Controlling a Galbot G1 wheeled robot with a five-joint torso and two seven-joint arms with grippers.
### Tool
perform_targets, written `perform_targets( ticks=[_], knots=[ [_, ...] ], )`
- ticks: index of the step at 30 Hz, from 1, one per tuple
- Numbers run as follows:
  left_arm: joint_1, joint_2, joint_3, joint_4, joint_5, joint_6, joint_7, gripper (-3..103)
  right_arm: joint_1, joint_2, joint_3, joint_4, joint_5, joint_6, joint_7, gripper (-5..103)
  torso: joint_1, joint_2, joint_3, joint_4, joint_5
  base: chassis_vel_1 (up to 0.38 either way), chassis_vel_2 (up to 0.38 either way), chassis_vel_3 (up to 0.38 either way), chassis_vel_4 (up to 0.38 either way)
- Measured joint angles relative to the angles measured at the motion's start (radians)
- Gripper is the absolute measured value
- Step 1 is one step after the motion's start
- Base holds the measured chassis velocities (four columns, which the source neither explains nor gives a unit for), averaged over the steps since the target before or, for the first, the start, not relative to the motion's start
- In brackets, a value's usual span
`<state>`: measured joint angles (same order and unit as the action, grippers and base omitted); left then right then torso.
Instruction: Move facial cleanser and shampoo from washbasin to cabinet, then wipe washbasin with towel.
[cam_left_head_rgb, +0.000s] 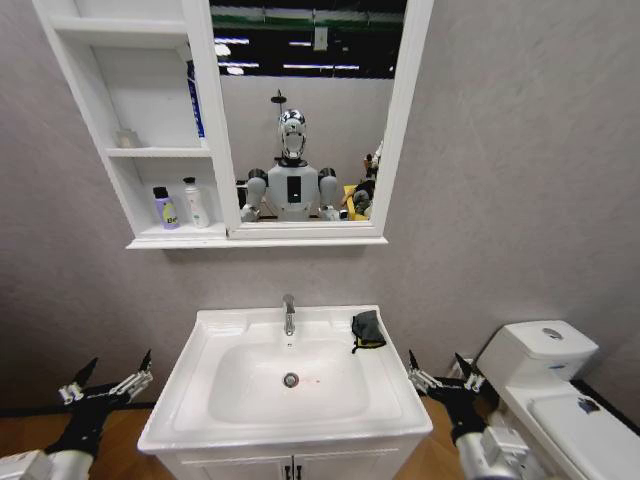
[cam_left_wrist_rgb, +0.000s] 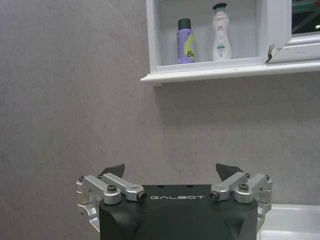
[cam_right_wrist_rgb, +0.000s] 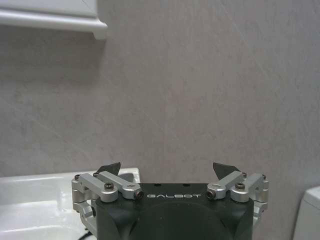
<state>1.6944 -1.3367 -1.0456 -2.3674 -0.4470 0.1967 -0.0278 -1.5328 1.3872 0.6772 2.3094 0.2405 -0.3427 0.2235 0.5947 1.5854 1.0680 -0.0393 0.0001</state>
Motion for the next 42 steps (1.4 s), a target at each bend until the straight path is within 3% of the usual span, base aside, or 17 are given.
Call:
perform_targets(
  ticks=[5, 6, 11, 13, 17, 22, 26, 31, 33, 42],
  knots=[
    [0.000, 0.000, 0.000, 0.000, 0.000, 0.000, 0.000, 100, 0.083, -0.068, -0.001, -0.065, 0.111, -0.057, 0.058, 100, 0.000, 0.000, 0.000, -0.0017, -0.0001, 0.000, 0.000, 0.000, 0.000],
    [0.000, 0.000, 0.000, 0.000, 0.000, 0.000, 0.000, 100, 0.128, -0.093, -0.022, -0.090, 0.163, -0.086, 0.063, 100, 0.000, 0.000, 0.000, -0.0002, 0.0004, 0.000, 0.000, 0.000, 0.000],
    [0.000, 0.000, 0.000, 0.000, 0.000, 0.000, 0.000, 100, 0.237, -0.151, -0.076, -0.203, 0.238, -0.121, 0.061, 100, 0.000, 0.000, 0.000, -0.0007, 0.0000, 0.000, 0.000, 0.000, 0.000],
    [0.000, 0.000, 0.000, 0.000, 0.000, 0.000, 0.000, 100, 0.382, -0.232, -0.127, -0.364, 0.273, -0.130, 0.034, 100, 0.000, 0.000, 0.000, -0.0007, 0.0000, 0.000, 0.000, 0.000, 0.000],
    [0.000, 0.000, 0.000, 0.000, 0.000, 0.000, 0.000, 100, 0.513, -0.299, -0.194, -0.496, 0.299, -0.140, 0.005, 100, 0.000, 0.000, 0.000, -0.0005, 0.0000, 0.000, 0.000, 0.000, 0.000],
    [0.000, 0.000, 0.000, 0.000, 0.000, 0.000, 0.000, 100, 0.637, -0.313, -0.289, -0.639, 0.304, -0.143, -0.030, 100, 0.000, 0.000, 0.000, -0.0009, 0.0002, 0.000, 0.000, 0.000, 0.000],
    [0.000, 0.000, 0.000, 0.000, 0.000, 0.000, 0.000, 100, 0.749, -0.264, -0.382, -0.734, 0.304, -0.158, -0.025, 100, 0.000, 0.000, 0.000, -0.0006, 0.0002, 0.000, 0.000, 0.000, 0.000],
    [0.000, 0.000, 0.000, 0.000, 0.000, 0.000, 0.000, 100, 0.834, -0.217, -0.452, -0.800, 0.311, -0.223, 0.034, 100, 0.000, 0.000, 0.000, -0.0002, -0.0003, 0.000, 0.000, 0.000, 0.000],
    [0.000, 0.000, 0.000, 0.000, 0.000, 0.000, 0.000, 100, 0.870, -0.213, -0.472, -0.839, 0.347, -0.323, 0.147, 100, 0.000, 0.000, 0.000, -0.0009, 0.0000, 0.000, 0.000, 0.000, 0.000],
    [0.000, 0.000, 0.000, 0.000, 0.000, 0.000, 0.000, 100, 0.911, -0.240, -0.486, -0.910, 0.383, -0.309, 0.110, 100, 0.000, 0.000, 0.000, -0.0009, 0.0000, 0.000, 0.000, 0.000, 0.000]
  ],
)
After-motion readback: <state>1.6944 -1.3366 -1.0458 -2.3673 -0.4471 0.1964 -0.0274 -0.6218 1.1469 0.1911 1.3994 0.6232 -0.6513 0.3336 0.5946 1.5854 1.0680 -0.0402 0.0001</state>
